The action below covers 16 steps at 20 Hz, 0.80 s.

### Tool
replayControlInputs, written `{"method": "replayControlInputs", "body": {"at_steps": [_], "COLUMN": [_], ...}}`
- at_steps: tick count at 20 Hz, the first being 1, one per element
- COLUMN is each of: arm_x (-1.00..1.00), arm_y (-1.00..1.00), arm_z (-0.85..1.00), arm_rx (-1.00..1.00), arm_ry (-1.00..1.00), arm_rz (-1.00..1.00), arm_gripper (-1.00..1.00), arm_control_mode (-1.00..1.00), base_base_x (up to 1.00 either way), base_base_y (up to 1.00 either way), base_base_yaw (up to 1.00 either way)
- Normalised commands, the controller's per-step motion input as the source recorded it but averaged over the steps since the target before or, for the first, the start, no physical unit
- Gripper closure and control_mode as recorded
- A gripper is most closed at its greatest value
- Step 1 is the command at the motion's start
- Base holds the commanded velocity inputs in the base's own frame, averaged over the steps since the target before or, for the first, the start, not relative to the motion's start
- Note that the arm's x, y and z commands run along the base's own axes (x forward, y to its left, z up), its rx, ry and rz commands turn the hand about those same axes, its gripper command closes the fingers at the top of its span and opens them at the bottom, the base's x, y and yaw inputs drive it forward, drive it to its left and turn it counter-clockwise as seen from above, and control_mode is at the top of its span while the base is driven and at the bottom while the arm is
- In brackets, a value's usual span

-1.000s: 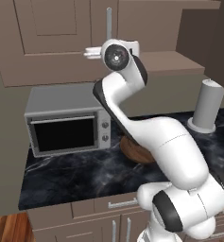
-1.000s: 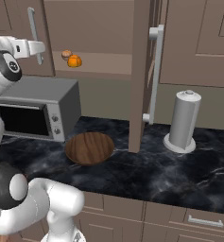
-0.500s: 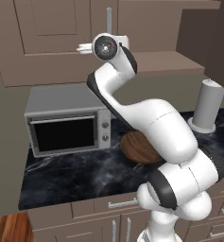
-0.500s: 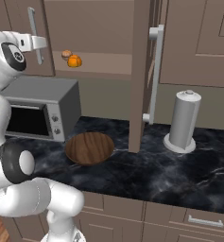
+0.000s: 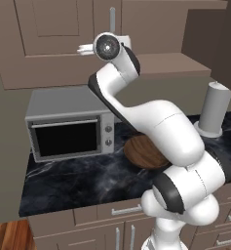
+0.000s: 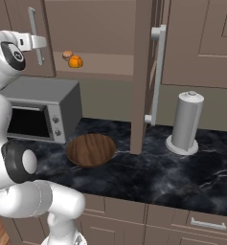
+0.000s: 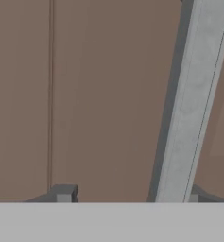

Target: Open the cabinet. Pick the orange and tangerine from the cabinet and place them into the bowl. Then close the cabinet.

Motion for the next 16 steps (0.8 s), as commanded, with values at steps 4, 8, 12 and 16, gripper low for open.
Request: {"method": "replayControlInputs", "body": {"at_steps": [4, 8, 12, 16], "arm_x": [0.48, 0.49, 0.45, 0.41], "arm_y": [0.0, 0.0, 0.0, 0.0], "arm_z": [-0.03, -0.11, -0.17, -0.13], "arm_rx": [0.0, 0.0, 0.0, 0.0], "arm_ry": [0.0, 0.0, 0.0, 0.0], "arm_rz": [0.0, 0.0, 0.0, 0.0], "arm_gripper": [-1.0, -1.0, 1.0, 1.0], "arm_control_mode": [-1.0, -1.0, -1.0, -1.0], "base_base_x": [0.0, 0.0, 0.0, 0.0], "base_base_y": [0.0, 0.0, 0.0, 0.0], "base_base_yaw": [0.0, 0.0, 0.0, 0.0]}}
